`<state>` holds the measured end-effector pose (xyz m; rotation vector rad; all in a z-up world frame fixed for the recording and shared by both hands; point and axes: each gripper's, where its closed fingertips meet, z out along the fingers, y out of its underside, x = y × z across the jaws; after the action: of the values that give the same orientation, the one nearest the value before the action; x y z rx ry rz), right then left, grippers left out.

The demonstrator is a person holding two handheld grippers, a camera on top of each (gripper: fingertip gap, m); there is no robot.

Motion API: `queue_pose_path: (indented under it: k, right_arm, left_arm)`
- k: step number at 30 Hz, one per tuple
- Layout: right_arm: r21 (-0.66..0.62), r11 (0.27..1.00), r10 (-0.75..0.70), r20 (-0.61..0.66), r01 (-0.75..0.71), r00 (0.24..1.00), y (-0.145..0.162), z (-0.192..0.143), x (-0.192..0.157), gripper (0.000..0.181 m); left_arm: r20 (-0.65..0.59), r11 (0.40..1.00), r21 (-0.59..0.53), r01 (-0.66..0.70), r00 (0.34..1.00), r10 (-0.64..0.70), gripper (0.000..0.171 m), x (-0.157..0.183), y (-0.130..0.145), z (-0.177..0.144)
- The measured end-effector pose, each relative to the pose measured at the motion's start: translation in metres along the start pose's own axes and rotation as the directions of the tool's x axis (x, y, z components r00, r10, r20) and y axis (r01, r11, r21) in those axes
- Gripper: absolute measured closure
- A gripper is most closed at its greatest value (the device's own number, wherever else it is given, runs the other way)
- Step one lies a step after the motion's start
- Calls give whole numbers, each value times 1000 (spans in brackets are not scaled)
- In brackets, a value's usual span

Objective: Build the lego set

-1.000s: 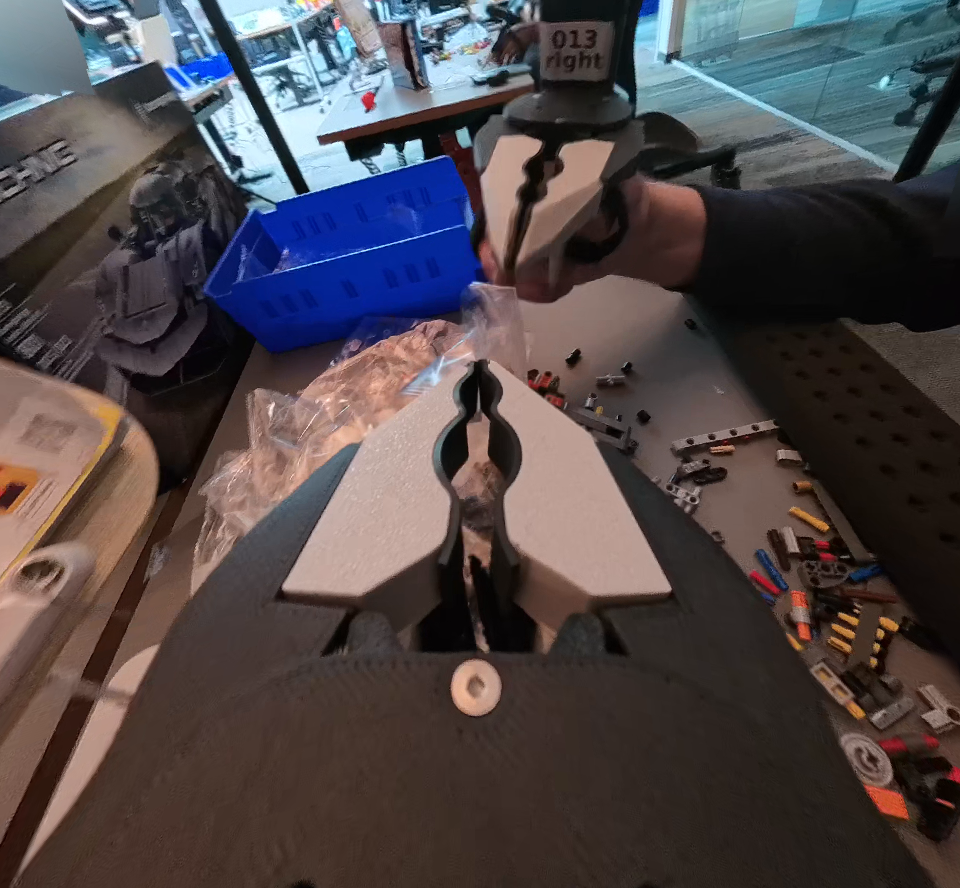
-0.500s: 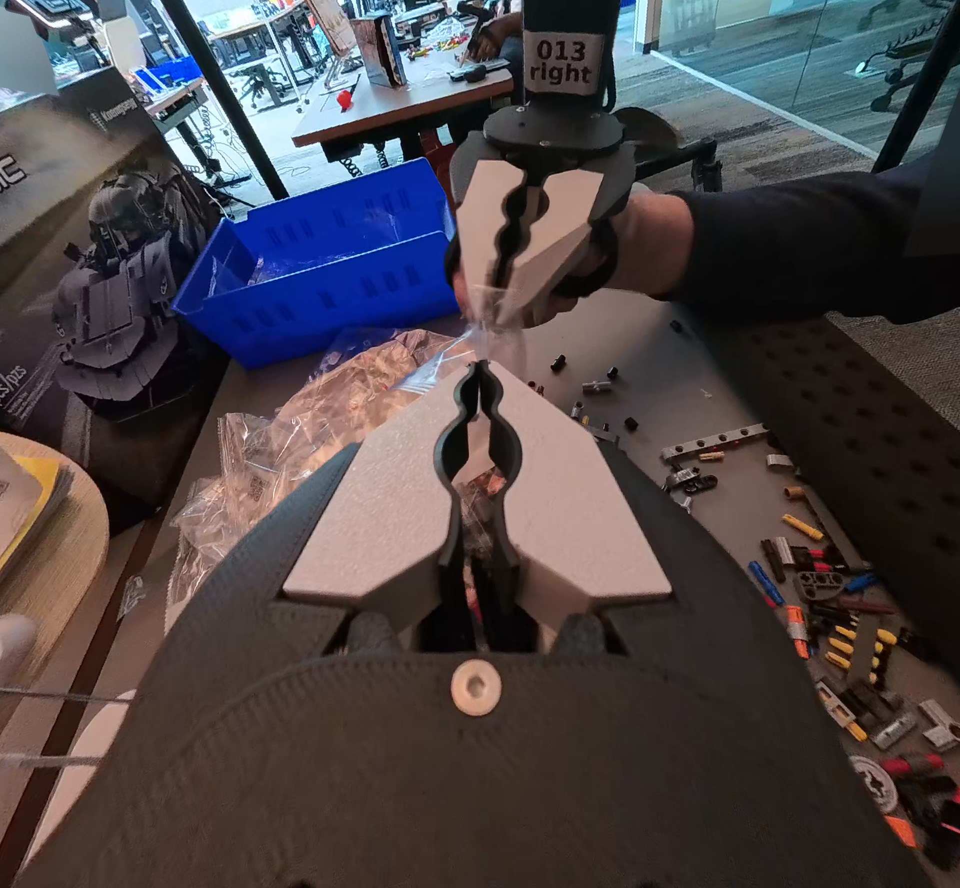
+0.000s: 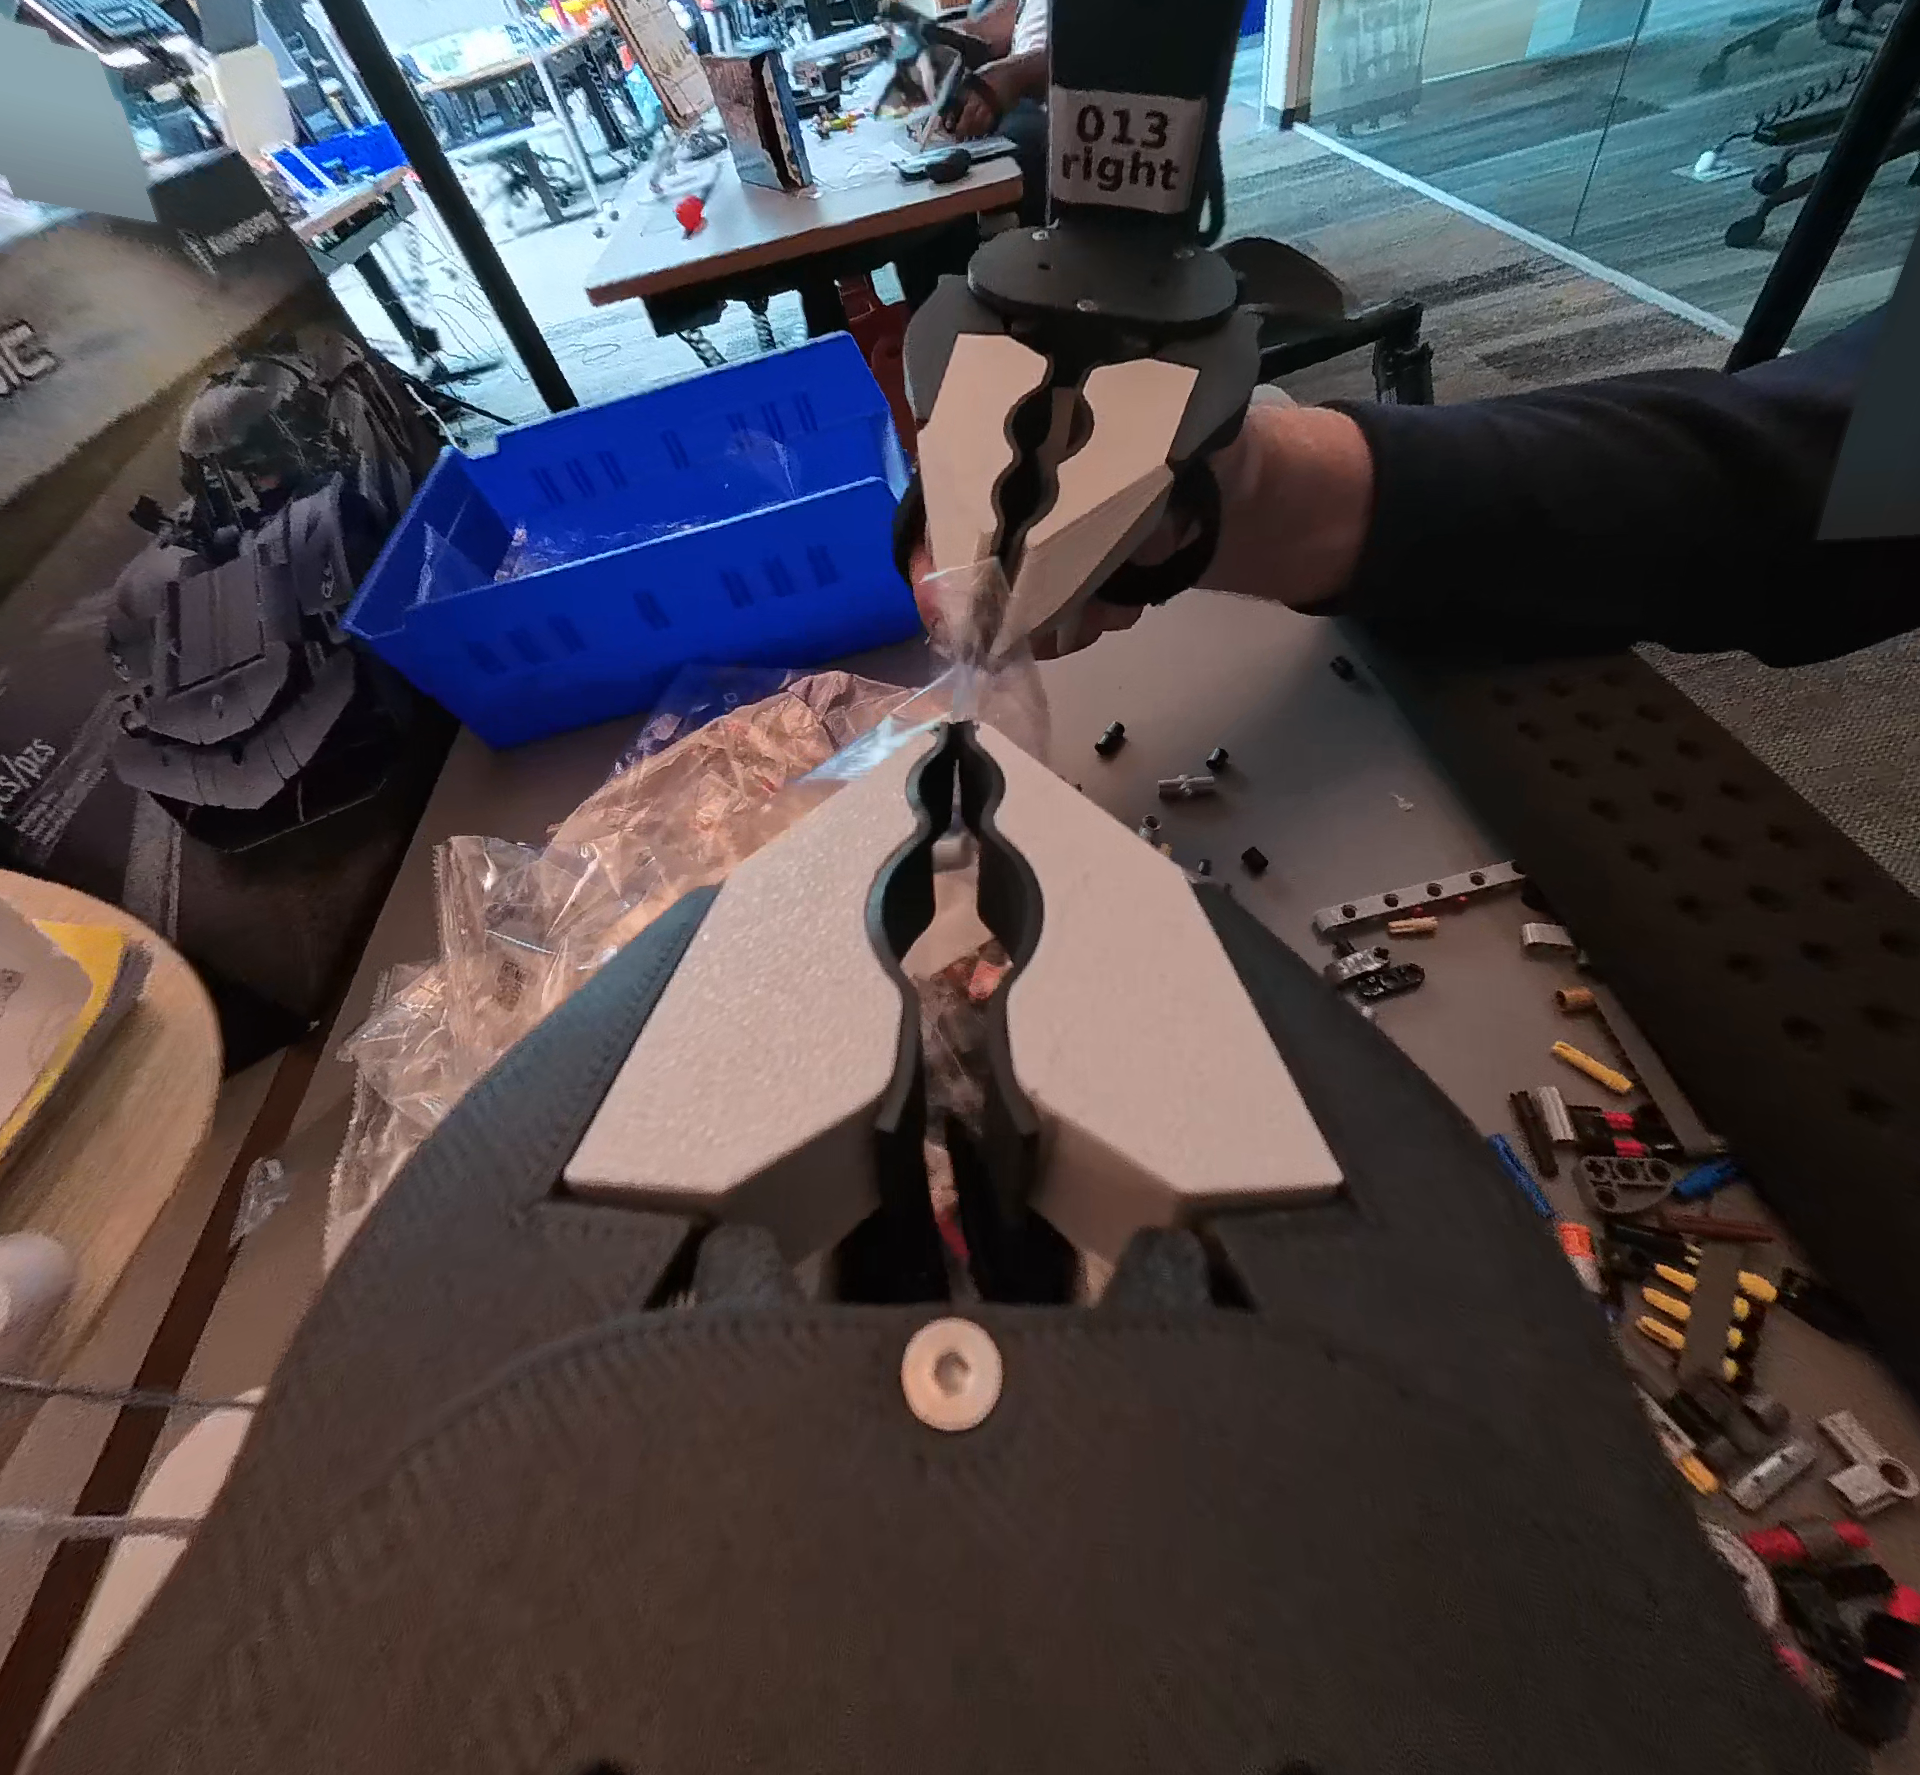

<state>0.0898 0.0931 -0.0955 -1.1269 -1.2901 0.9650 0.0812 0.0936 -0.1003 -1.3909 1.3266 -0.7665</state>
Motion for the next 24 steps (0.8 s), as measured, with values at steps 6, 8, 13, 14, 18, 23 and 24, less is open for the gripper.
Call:
queue_pose_path:
  k: [6, 8, 13, 14, 18, 23, 24]
  right_arm:
    - [-8, 1000, 20, -3, -20, 1000, 4, -7, 5, 181]
    - [-18, 1000, 18, 2, -18, 1000, 6, -7, 4, 181]
    - [-27, 1000, 14, 17, -13, 1000, 8, -6, 1, 181]
    - [-31, 999, 13, 18, -13, 1000, 9, -7, 1, 181]
    - [-39, 999, 17, 23, -16, 1000, 12, -8, 1, 181]
    - [-52, 999, 8, 28, -6, 1000, 15, -7, 0, 181]
    - [-53, 999, 4, 23, -3, 1000, 15, -7, 0, 181]
  left_arm:
    - [53, 998, 63, -28, 998, 25, 162, -5, -17, -11]
    - [43, 998, 51, -45, 998, 43, 160, -1, -18, -9]
    - [27, 998, 25, -64, 998, 63, 159, 3, -15, 0]
    - [27, 998, 21, -65, 998, 65, 160, 3, -14, 2]
    - [12, 998, 18, -67, 998, 67, 169, 6, -13, 5]
    - [-12, 998, 1, -68, 998, 68, 171, 10, -10, 10]
    - [-20, 998, -8, -70, 997, 70, 171, 12, -9, 11]
